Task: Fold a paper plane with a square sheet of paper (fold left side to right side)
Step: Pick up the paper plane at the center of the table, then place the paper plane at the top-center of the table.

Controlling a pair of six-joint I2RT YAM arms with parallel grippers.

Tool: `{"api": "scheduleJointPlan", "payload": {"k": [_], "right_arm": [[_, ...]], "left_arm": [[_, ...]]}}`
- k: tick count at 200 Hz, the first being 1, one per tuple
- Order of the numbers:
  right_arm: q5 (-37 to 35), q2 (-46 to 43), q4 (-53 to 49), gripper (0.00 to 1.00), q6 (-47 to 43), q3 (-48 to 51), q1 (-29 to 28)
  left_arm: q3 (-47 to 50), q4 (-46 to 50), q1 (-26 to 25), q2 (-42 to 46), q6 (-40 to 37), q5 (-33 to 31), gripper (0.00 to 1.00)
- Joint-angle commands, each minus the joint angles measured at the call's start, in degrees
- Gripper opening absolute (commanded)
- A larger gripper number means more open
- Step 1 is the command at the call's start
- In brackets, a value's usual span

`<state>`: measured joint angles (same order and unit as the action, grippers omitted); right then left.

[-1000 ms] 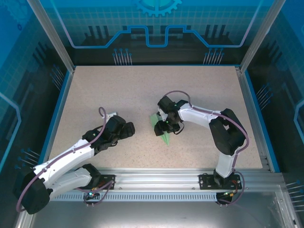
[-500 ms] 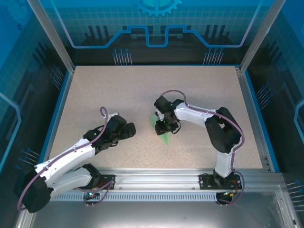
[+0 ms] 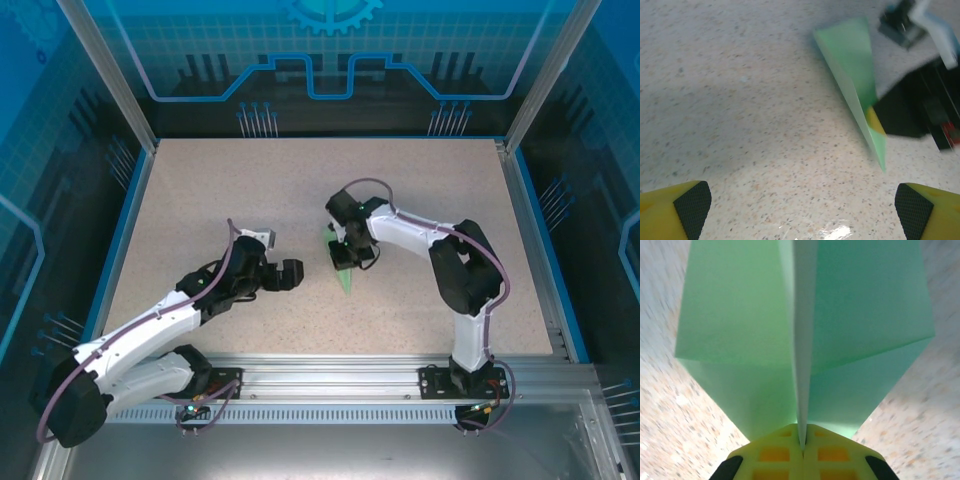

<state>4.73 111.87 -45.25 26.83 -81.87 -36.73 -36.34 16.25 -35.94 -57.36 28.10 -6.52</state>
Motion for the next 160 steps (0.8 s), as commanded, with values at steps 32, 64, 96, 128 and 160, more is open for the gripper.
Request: {"api": "scheduleJointPlan", "payload": {"k": [32, 64, 96, 128, 160], "right_arm": [[-5.4, 11.9, -11.4, 0.03, 5.1, -21.0, 6.8], [-8.0, 19.8, -15.6, 0.04, 6.5, -32.4, 7.6], [-7.6, 26.2, -18.8, 0.06, 5.5, -39.7, 7.9], [-7.6, 27.7, -18.6, 0.09, 3.9, -40.3, 7.9], [-5.7, 27.7, -17.9, 0.14, 2.7, -40.3, 7.8]], "left_arm": [[-8.4, -6.5, 0.4, -6.6, -12.0, 7.4, 0.98], [-9.1, -8.8, 0.4, -9.7, -12.8, 10.6, 0.98], [-9.4, -8.6, 0.4, -11.2, -13.2, 11.2, 0.99], [-10.1, -8.2, 0.4, -12.2, -12.7, 11.2, 0.98], [-10.5, -7.5, 0.4, -12.8, -12.7, 10.6, 0.98]]}}
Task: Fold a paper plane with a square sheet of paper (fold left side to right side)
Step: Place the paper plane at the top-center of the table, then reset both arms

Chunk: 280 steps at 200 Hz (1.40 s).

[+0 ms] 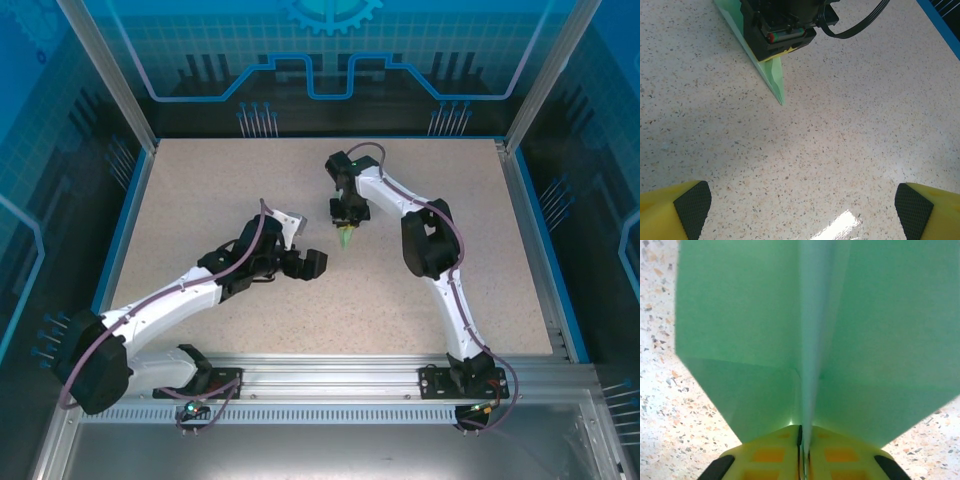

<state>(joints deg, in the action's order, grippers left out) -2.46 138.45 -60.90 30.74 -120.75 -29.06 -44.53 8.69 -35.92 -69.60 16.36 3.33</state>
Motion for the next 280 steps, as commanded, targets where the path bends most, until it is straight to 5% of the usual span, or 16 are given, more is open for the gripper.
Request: {"api": "scheduleJointPlan", "payload": {"k": [1, 49, 88, 167, 203, 235, 280], "right_arm": [[1.5, 1.1, -2.3, 0.14, -1.2, -1.4, 0.1], [-0.8, -2.0, -4.6, 0.28, -2.9, -2.1, -0.5], [-4.4, -10.9, -4.7, 0.55, -6.8, 1.4, -2.5], [-13.9, -44.9, 7.6, 0.99, -12.3, 33.2, 0.5], [-20.1, -61.3, 19.7, 0.99, -13.3, 52.6, 7.2], [-22.9, -72.5, 40.2, 0.99, -18.9, 72.5, 14.7], [-19.5, -69.6, 64.3, 1.00, -24.6, 87.5, 23.2]], "left_arm": [[-2.4, 0.1, 0.4, -0.6, -1.0, 0.7, 0.99], [-2.8, 1.0, 0.4, -0.4, -0.4, -0.9, 0.98], [-3.1, 4.0, 0.4, 0.1, 5.8, -14.7, 0.98], [0.7, 5.5, 4.9, 6.8, 9.6, -28.0, 0.99], [7.8, 0.5, 9.5, 13.5, 8.6, -34.9, 0.99], [15.3, -8.2, 10.8, 17.3, 0.7, -44.3, 0.98], [19.9, -13.0, 16.1, 16.8, -8.0, -46.5, 0.99]]}}
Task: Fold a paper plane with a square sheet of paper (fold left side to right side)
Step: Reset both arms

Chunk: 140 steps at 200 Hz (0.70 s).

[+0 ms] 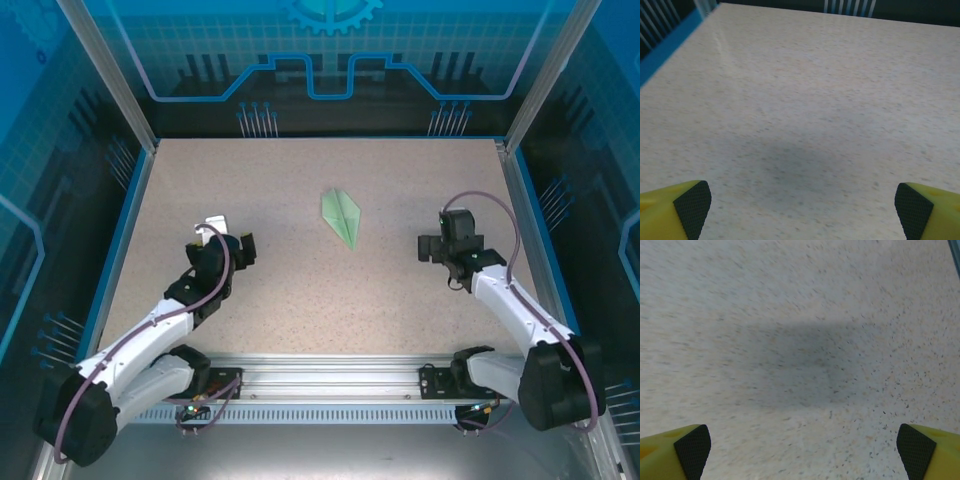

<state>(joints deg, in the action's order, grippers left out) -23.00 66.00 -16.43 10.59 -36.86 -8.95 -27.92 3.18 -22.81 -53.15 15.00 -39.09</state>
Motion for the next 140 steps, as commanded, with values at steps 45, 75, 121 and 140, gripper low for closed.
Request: {"api": "scheduleJointPlan", "payload": {"k": [45, 75, 121, 140], "right_arm": [[7.5, 10.0, 40.8, 0.99, -9.3, 9.0, 4.0], [11.1, 13.5, 52.1, 1.00, -9.4, 11.2, 4.4], [15.4, 20.1, 60.7, 1.00, -10.6, 12.8, 4.6], [15.6, 20.1, 60.8, 0.99, -10.5, 12.9, 4.8]], "left_arm": [[12.4, -23.4, 12.8, -3.2, -9.3, 7.2, 0.98], [13.1, -31.5, 15.2, -6.9, -13.8, 17.1, 0.98], [10.6, -43.8, 20.1, -18.3, -15.0, 28.4, 0.98], [8.7, -47.1, 20.7, -23.3, -15.7, 32.3, 0.99]]}}
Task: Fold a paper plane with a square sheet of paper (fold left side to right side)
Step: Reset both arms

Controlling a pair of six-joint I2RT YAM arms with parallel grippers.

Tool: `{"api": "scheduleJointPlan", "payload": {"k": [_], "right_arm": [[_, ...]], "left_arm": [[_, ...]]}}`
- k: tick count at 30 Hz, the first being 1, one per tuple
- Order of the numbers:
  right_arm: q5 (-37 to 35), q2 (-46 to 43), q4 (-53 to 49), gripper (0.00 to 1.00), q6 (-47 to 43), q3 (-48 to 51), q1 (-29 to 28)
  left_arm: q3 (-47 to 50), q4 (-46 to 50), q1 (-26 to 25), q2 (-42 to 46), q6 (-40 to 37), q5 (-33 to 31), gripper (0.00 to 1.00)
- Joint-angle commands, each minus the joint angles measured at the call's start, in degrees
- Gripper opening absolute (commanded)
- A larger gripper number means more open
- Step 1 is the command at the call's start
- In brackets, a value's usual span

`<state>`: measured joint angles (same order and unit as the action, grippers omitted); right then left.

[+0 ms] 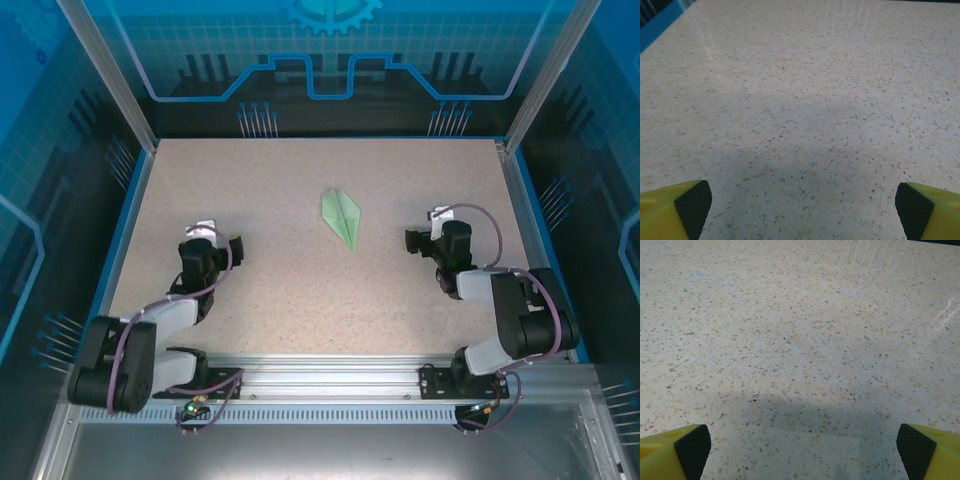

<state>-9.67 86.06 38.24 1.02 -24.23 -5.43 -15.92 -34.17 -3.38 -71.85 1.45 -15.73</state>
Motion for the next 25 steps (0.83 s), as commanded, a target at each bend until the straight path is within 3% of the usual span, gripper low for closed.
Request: {"api": "scheduleJointPlan", "payload": {"k": [1, 5, 6, 25], "right_arm": [[2.2, 0.0, 6.1, 0.99, -1.0, 0.2, 1.3], [2.3, 0.0, 6.1, 0.99, -0.9, 0.2, 1.3], [2.3, 0.0, 6.1, 1.00, -0.9, 0.2, 1.3], [2.8, 0.1, 5.8, 1.00, -1.1, 0.1, 1.2]], "left_arm": [[-3.4, -10.1, 1.3, -5.0, -2.1, 9.1, 0.98], [-4.5, -18.9, 1.5, -16.1, -3.7, 12.5, 0.98], [-6.5, -12.2, 1.6, -14.4, -3.3, 12.5, 0.99], [-7.6, -11.6, 2.9, -15.2, -1.5, 11.7, 0.99]]}}
